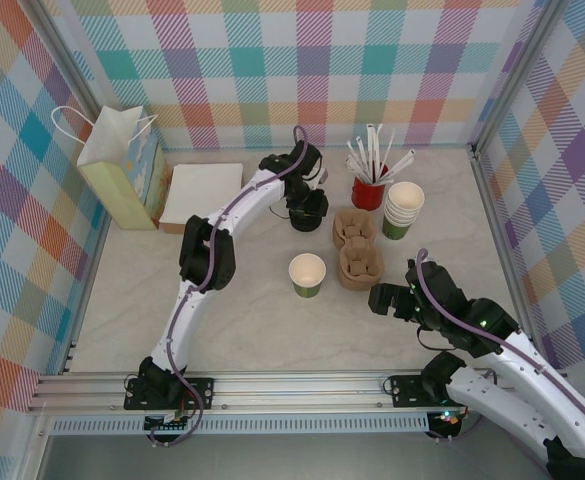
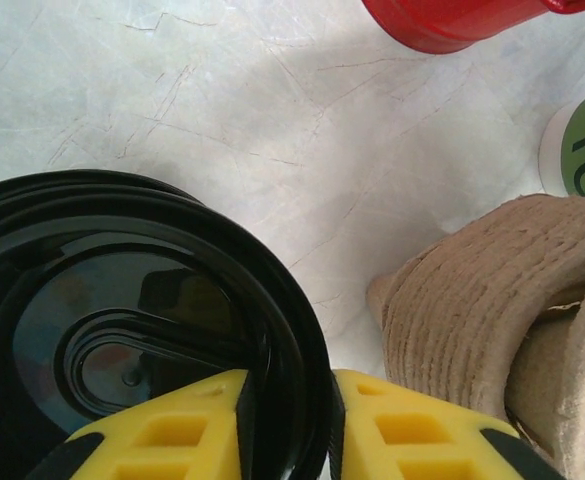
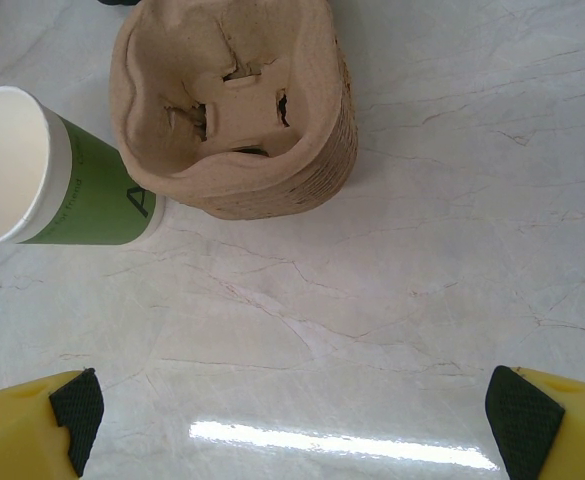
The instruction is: Pack the takeout coffee
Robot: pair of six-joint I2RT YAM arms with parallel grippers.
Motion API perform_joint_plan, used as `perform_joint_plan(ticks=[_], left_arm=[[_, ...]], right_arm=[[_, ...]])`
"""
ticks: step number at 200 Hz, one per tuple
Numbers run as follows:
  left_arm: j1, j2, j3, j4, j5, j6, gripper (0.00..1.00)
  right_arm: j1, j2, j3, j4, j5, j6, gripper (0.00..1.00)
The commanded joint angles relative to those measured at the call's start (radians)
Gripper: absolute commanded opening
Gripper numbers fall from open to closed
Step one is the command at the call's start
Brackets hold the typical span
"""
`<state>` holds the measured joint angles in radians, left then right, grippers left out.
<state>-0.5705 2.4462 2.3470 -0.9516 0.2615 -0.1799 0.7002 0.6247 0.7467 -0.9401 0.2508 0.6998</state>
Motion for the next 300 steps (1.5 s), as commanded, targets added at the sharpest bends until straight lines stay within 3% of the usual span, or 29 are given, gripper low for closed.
perform_joint_plan(ticks=[1, 122, 164, 218, 258, 300], left_arm=[[0.011, 0.02, 0.036, -0.047, 0.002, 0.025, 0.23], [0.035, -0.102, 0.039, -0.037, 0.054, 0.05, 0.14], [0.053, -0.217, 0.008, -0.006, 0.117, 0.046, 0.11], [0.07, -0.463, -0.189, 0.114, 0.207, -0.004, 0.08], [0.07, -0.73, -0.507, 0.311, 0.278, -0.086, 0.03], [0.07, -1.033, -0.922, 0.632, 0.349, -0.2, 0.0]], right_arm=[[0.004, -0.006, 0.0, -0.003, 0.016, 0.008, 1.0], [0.004, -0.016, 0.005, 0.028, 0.025, -0.012, 1.0], [0.004, -0.042, -0.016, 0.135, -0.024, -0.099, 1.0], [0.002, -0.048, -0.051, 0.338, -0.103, -0.236, 1.0], [-0.044, 0.002, -0.073, 0.556, -0.284, -0.335, 1.0], [-0.247, 0.104, -0.125, 0.871, -0.707, -0.203, 1.0]])
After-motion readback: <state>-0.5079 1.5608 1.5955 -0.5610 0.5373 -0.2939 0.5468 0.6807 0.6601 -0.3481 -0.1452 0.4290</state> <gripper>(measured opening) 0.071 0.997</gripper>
